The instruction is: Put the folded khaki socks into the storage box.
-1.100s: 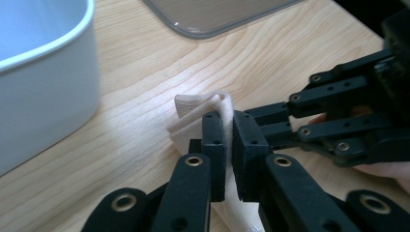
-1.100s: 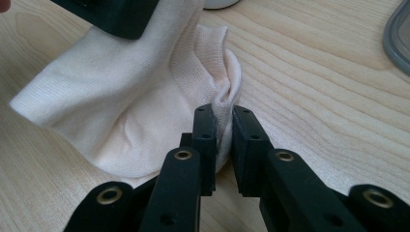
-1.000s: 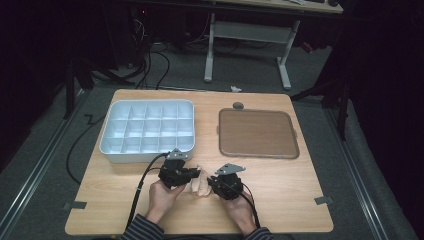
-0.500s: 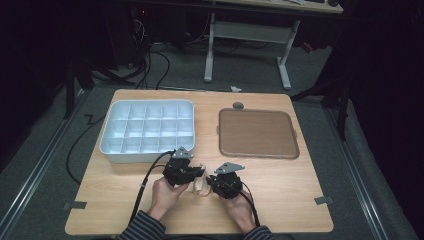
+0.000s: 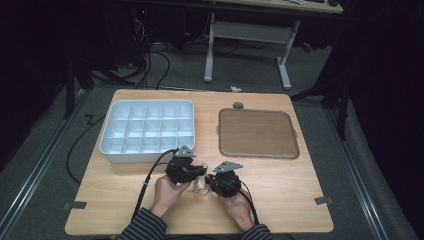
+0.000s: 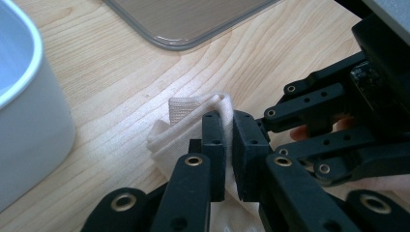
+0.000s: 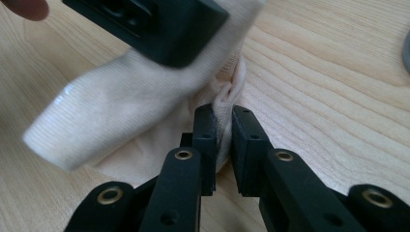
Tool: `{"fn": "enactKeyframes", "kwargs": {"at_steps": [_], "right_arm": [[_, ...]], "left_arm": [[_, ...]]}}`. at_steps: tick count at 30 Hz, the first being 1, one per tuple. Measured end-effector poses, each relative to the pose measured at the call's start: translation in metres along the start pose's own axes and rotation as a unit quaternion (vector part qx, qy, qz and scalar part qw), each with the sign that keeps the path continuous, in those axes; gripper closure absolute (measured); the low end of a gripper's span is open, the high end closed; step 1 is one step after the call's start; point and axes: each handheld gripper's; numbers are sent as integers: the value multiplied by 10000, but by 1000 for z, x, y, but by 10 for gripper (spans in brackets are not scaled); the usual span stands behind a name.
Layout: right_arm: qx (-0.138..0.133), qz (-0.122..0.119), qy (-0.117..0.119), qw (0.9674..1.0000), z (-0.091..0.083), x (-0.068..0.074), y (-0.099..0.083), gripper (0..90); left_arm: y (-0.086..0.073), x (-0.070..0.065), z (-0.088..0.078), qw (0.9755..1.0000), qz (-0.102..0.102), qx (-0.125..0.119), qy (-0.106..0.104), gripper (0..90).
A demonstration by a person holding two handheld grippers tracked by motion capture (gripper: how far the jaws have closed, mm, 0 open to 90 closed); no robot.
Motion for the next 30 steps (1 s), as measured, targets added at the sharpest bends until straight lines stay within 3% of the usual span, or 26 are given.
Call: {"fn": "enactKeyframes", "kwargs": {"at_steps": [6,13,20,30], "right_arm": [[-28,7,29,10000,1,1,0,808],[-100,-13,-93,9999,-2,2,-3,747],[-256,51,-101,9996,-19,4,-9,742],[-542,-168,-23,9984,-44,15,-16,739]], "left_arm": [[-2,3,6,10000,-20,33,-13,847],[-5,7,14,9998,-46,204,42,846],[-9,9,16,9996,-68,258,90,846],[-12,9,18,9997,-63,228,112,845]]}}
Point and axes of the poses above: each handheld gripper's, and its own axes: z roughly forward along the jaws, y roughly out of its top, x roughly to its left
